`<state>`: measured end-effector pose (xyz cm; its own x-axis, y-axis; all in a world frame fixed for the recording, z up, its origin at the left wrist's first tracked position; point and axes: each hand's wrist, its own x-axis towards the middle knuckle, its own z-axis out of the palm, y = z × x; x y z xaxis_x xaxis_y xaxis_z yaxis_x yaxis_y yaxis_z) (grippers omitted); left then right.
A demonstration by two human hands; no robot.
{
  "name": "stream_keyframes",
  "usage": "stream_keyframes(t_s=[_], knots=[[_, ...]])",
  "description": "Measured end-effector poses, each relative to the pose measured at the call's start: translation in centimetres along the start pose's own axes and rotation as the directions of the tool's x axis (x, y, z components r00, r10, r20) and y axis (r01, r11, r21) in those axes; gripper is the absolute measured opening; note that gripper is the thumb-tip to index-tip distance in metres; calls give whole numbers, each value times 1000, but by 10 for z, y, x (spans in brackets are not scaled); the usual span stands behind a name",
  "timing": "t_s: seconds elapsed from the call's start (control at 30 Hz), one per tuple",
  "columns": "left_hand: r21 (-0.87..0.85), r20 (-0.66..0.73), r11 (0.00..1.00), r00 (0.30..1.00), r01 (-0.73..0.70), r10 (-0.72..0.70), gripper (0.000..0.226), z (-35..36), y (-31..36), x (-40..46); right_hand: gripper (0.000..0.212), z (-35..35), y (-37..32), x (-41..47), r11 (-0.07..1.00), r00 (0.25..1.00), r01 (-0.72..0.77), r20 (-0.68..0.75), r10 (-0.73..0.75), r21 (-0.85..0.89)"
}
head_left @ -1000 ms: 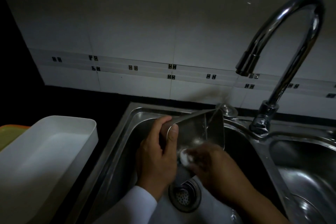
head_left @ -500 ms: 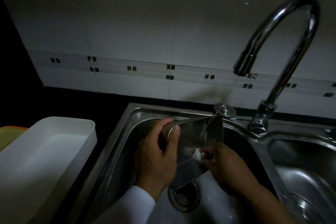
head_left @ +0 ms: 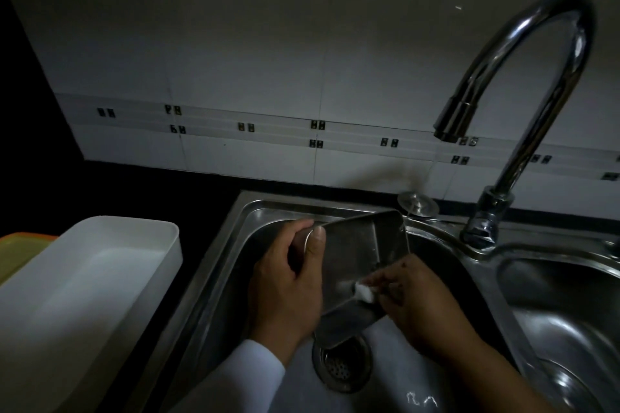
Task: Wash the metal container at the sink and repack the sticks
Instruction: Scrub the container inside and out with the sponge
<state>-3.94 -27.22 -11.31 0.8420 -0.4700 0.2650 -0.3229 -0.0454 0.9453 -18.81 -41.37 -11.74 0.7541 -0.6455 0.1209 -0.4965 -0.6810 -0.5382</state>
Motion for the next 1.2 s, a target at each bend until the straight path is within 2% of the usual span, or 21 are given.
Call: stream_keyframes(t_s=[0.1, 0.2, 0.23, 0.3, 0.37, 0.47, 0.57, 0.63, 0.8, 0.87, 0.97, 1.03, 1.13, 1.2], knots=[[-48, 47, 998, 998, 49, -47, 43, 0, 4, 1, 25, -5, 19, 9, 991, 988, -122, -92, 126, 48], [-58, 48, 996, 996, 74, -71, 31, -2, 3, 3, 57, -2, 32, 14, 964, 955, -258, -130, 265, 63], [-55, 45, 995, 995, 87, -84, 27, -3, 2, 4, 62, 0, 35, 15, 956, 952, -289, -91, 293, 55], [-78, 48, 991, 993, 109, -106, 27, -3, 1, 5, 44, 0, 29, 12, 931, 928, -364, 81, 364, -3], [-120, 62, 985, 992, 120, -113, 45, -4, 0, 7, 24, 0, 28, 13, 919, 902, -392, 183, 391, -31], [-210, 100, 966, 986, 153, -135, 79, -7, 4, 9, 22, -7, 31, 17, 891, 881, -454, 140, 451, -12], [-351, 138, 919, 981, 178, -137, 78, -10, 9, 7, 32, -15, 28, 19, 882, 883, -467, 69, 463, 64], [-452, 163, 877, 982, 165, -101, 78, -9, 12, 5, 32, -18, 24, 17, 870, 879, -477, 78, 470, 124], [-575, 205, 814, 978, 87, 39, 119, -5, 11, 5, 30, -16, 21, 18, 824, 883, -461, 80, 462, 328], [-553, 257, 828, 964, 90, 66, 114, -4, 10, 4, 29, -14, 18, 16, 826, 897, -425, 48, 440, 369], [-480, 293, 867, 956, 131, 18, 83, 1, 3, -3, 26, -5, 11, 12, 832, 910, -370, -17, 413, 412], [-381, 255, 922, 966, 71, 31, 73, 3, 0, -6, 26, -1, 1, 8, 841, 922, -350, -6, 387, 413], [-367, 122, 930, 992, 13, 35, 57, 4, 4, -4, 35, 2, -4, 3, 842, 922, -384, 103, 374, 378], [-360, 52, 933, 999, 9, 11, 52, 4, 5, 0, 41, -1, -6, 0, 887, 909, -417, 106, 404, 200]])
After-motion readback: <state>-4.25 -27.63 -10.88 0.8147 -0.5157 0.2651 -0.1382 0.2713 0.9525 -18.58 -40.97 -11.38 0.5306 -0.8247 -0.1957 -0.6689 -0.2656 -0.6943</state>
